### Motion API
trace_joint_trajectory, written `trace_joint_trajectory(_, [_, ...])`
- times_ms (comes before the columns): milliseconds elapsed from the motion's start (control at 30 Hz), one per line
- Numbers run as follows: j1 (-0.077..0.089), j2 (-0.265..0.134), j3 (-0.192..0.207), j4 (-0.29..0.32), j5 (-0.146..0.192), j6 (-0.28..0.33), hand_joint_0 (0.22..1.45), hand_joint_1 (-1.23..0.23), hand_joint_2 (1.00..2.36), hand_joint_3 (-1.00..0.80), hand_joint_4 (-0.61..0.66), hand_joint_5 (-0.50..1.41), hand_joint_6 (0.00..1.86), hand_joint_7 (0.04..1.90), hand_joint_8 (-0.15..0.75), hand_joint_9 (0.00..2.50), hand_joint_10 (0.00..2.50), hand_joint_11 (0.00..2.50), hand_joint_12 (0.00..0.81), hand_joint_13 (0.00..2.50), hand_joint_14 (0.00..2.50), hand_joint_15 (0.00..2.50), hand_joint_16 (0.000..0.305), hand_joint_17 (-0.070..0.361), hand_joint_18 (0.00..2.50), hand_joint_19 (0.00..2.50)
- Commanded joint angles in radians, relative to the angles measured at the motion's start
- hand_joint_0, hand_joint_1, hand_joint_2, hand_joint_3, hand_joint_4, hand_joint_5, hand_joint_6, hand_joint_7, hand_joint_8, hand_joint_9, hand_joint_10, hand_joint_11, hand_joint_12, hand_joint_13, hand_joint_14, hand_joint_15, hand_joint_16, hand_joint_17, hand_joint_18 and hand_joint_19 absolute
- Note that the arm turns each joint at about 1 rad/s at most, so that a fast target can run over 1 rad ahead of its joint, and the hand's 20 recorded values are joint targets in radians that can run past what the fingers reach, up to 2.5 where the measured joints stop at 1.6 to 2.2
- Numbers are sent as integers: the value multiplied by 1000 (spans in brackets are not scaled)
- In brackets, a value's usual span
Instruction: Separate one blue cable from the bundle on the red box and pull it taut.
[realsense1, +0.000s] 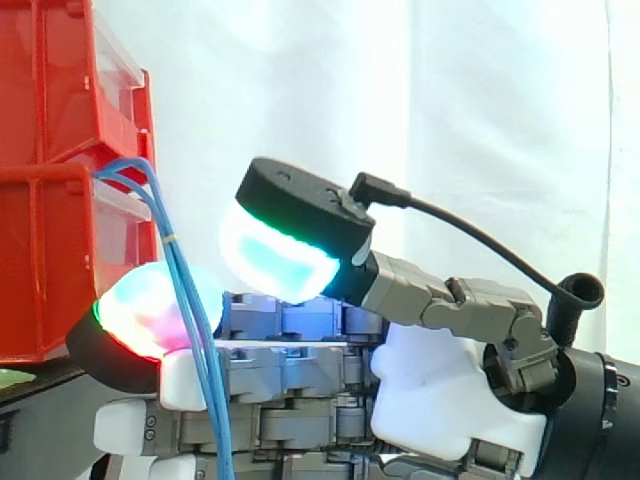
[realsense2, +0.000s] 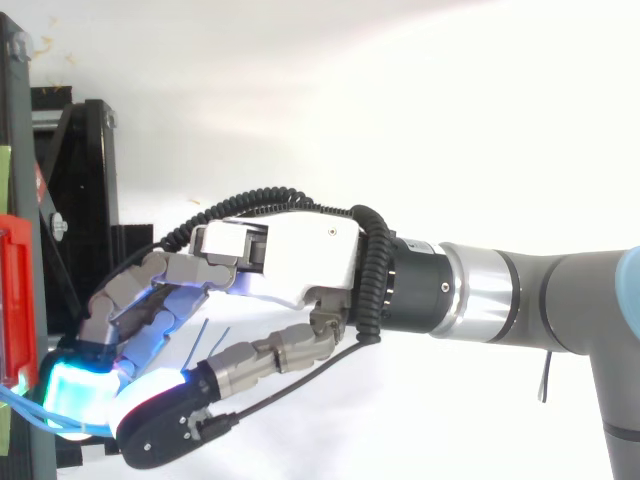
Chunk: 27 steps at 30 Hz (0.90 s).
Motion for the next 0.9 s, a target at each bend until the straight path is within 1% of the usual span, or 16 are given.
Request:
trace_joint_trajectory(0, [-3, 0, 6, -8, -8, 0, 576, -647, 1010, -379, 161, -165, 866, 604, 276, 869, 16, 424, 304, 658, 12, 297, 37, 82, 527, 441])
trace_joint_trajectory(100, [-3, 0, 6, -8, -9, 0, 565, -636, 1007, -421, 175, -154, 835, 630, 282, 902, 14, 429, 309, 668, 12, 299, 37, 83, 533, 447])
trace_joint_trajectory(267, [-3, 0, 5, -10, -8, 0, 562, -630, 1006, -435, 164, -126, 722, 774, 281, 911, 14, 417, 309, 672, 12, 300, 37, 83, 536, 444])
trace_joint_trajectory(300, [-6, 0, -3, -11, -9, 2, 562, -629, 1005, -436, 160, -122, 705, 804, 282, 912, 14, 424, 310, 672, 12, 296, 37, 83, 536, 444])
trace_joint_trajectory(367, [-6, 0, -15, -10, -9, 3, 563, -627, 1004, -442, 169, -114, 636, 929, 278, 914, 16, 420, 310, 671, 12, 300, 37, 83, 536, 443])
trace_joint_trajectory(400, [-6, 0, -41, -5, -9, 8, 562, -627, 1004, -442, 172, -113, 631, 933, 281, 915, 14, 415, 311, 671, 12, 303, 37, 83, 537, 444])
trace_joint_trajectory(467, [-1, 0, -67, -1, -9, 8, 562, -627, 1004, -443, 189, -105, 564, 1056, 282, 914, 16, 410, 311, 671, 12, 300, 37, 84, 537, 444])
trace_joint_trajectory(500, [1, 0, -76, 1, -9, 8, 561, -627, 1005, -443, 192, -105, 560, 1059, 282, 914, 14, 414, 312, 671, 12, 303, 37, 84, 536, 447])
trace_joint_trajectory(533, [1, 0, -90, 9, -9, 8, 561, -625, 1004, -446, 213, -101, 527, 1104, 282, 913, 14, 414, 311, 670, 13, 299, 37, 84, 536, 452])
trace_joint_trajectory(567, [1, 0, -95, 15, -9, 8, 561, -624, 1004, -448, 230, -98, 500, 1126, 279, 913, 14, 408, 311, 670, 12, 302, 37, 84, 536, 452])
trace_joint_trajectory(600, [1, 0, -101, 21, -9, 8, 561, -624, 1004, -447, 233, -100, 500, 1120, 280, 912, 14, 414, 311, 670, 12, 300, 37, 84, 536, 452])
trace_joint_trajectory(767, [1, 0, -104, 18, -12, 6, 558, -621, 1004, -449, 288, -119, 502, 955, 277, 903, 14, 402, 312, 667, 12, 302, 37, 84, 534, 453])
trace_joint_trajectory(867, [2, 0, -102, 25, -12, 0, 558, -618, 1005, -449, 292, -123, 502, 920, 278, 902, 13, 394, 311, 669, 12, 300, 37, 84, 533, 461])
